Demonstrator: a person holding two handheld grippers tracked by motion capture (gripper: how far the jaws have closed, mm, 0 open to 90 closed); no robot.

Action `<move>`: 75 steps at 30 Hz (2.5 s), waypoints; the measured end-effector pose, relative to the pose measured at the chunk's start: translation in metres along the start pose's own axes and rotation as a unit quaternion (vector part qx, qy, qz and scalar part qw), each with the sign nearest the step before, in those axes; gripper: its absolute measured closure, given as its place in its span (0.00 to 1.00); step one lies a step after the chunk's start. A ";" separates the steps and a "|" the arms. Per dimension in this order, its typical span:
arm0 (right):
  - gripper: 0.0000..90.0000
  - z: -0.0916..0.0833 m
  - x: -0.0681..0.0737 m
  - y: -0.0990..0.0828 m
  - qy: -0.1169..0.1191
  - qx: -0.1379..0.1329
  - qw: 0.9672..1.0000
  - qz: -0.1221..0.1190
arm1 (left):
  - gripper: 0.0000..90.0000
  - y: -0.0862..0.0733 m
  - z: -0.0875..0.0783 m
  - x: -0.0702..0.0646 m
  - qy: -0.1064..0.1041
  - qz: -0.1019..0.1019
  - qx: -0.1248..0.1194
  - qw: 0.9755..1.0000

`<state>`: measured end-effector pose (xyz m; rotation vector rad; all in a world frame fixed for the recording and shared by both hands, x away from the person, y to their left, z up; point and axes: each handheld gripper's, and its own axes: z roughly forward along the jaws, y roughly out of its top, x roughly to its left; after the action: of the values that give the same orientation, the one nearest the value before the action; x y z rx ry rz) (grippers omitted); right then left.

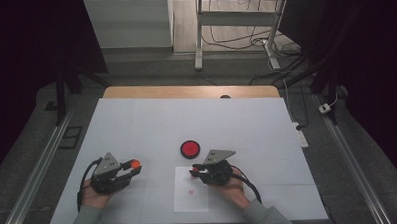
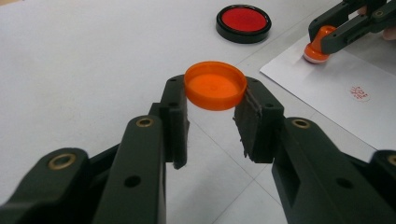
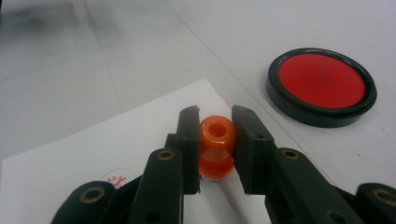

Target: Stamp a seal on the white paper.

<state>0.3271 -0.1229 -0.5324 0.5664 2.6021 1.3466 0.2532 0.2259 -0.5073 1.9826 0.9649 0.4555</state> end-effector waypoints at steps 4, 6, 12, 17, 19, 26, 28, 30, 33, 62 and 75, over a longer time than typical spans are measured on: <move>0.80 0.001 0.000 -0.001 0.000 0.005 1.000 0.001 | 0.72 0.000 0.000 0.000 -0.001 0.000 0.000 1.000; 0.80 0.001 0.000 -0.001 0.000 0.005 1.000 0.001 | 0.72 0.000 0.000 0.000 -0.001 0.000 0.001 1.000; 0.80 0.002 0.001 -0.001 0.001 0.006 1.000 0.002 | 0.72 0.000 0.000 0.000 0.000 0.000 0.001 1.000; 0.80 0.002 0.001 -0.001 0.000 0.007 1.000 -0.003 | 0.72 0.000 0.000 -0.001 0.000 0.001 0.001 1.000; 0.80 0.002 0.002 -0.001 -0.002 0.008 1.000 -0.006 | 0.72 0.000 0.000 -0.001 0.000 0.001 0.001 1.000; 0.80 0.002 0.002 -0.001 -0.005 0.008 1.000 -0.009 | 0.72 0.000 0.000 -0.001 0.001 0.000 0.000 1.000; 0.80 0.002 0.002 -0.001 -0.005 0.008 1.000 -0.010 | 0.72 0.000 0.000 -0.001 0.001 0.000 0.000 1.000; 0.80 0.002 0.002 -0.002 -0.004 0.007 1.000 -0.011 | 0.72 0.000 0.000 -0.001 0.001 0.000 0.000 1.000; 0.81 0.002 0.003 -0.002 -0.005 0.007 1.000 -0.012 | 0.72 0.000 0.000 -0.001 0.001 0.000 -0.001 1.000; 0.81 0.003 0.006 -0.002 -0.018 0.007 1.000 -0.011 | 0.72 0.001 -0.002 -0.001 0.003 -0.004 -0.004 1.000; 0.81 0.003 0.004 -0.002 -0.012 0.005 1.000 -0.007 | 0.72 0.001 -0.004 0.001 0.007 -0.006 -0.008 1.000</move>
<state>0.3235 -0.1202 -0.5352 0.5603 2.5912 1.3138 0.2517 0.2291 -0.5042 1.9601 0.9794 0.4701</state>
